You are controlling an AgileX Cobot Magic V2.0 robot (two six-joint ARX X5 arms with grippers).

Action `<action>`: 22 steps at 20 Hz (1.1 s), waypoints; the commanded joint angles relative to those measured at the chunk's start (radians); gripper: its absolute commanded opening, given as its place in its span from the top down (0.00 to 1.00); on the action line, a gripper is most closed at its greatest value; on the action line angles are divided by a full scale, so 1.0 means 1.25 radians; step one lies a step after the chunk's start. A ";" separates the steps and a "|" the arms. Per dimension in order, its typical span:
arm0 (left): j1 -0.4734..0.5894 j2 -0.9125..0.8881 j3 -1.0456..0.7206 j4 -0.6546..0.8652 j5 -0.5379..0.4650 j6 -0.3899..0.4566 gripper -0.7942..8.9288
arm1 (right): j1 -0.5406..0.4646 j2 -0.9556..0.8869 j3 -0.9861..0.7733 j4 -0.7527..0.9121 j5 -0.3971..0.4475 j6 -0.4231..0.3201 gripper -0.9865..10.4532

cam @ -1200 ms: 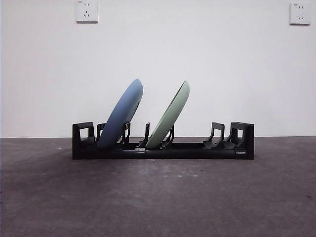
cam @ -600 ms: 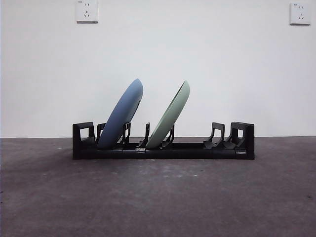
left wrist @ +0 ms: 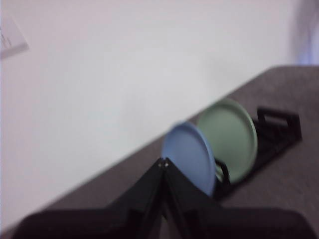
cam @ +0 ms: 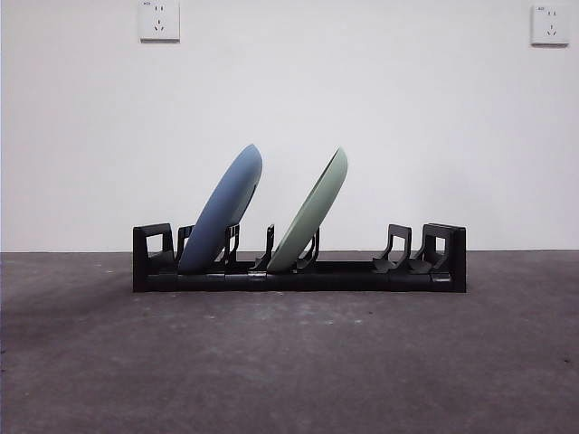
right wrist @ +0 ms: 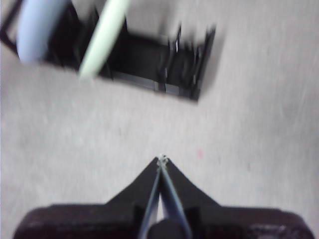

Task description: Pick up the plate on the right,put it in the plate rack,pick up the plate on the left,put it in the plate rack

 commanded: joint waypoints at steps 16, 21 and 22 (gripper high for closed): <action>0.038 -0.333 -0.490 0.092 -0.183 -0.186 0.92 | 0.001 0.004 -0.004 0.131 0.001 0.006 0.91; 0.061 -0.333 -0.542 0.100 -0.183 -0.289 0.92 | 0.001 0.004 -0.004 0.131 0.001 0.006 0.91; 0.063 -0.333 -0.542 0.098 -0.183 -0.300 0.92 | 0.001 0.005 -0.004 0.131 0.001 0.006 0.91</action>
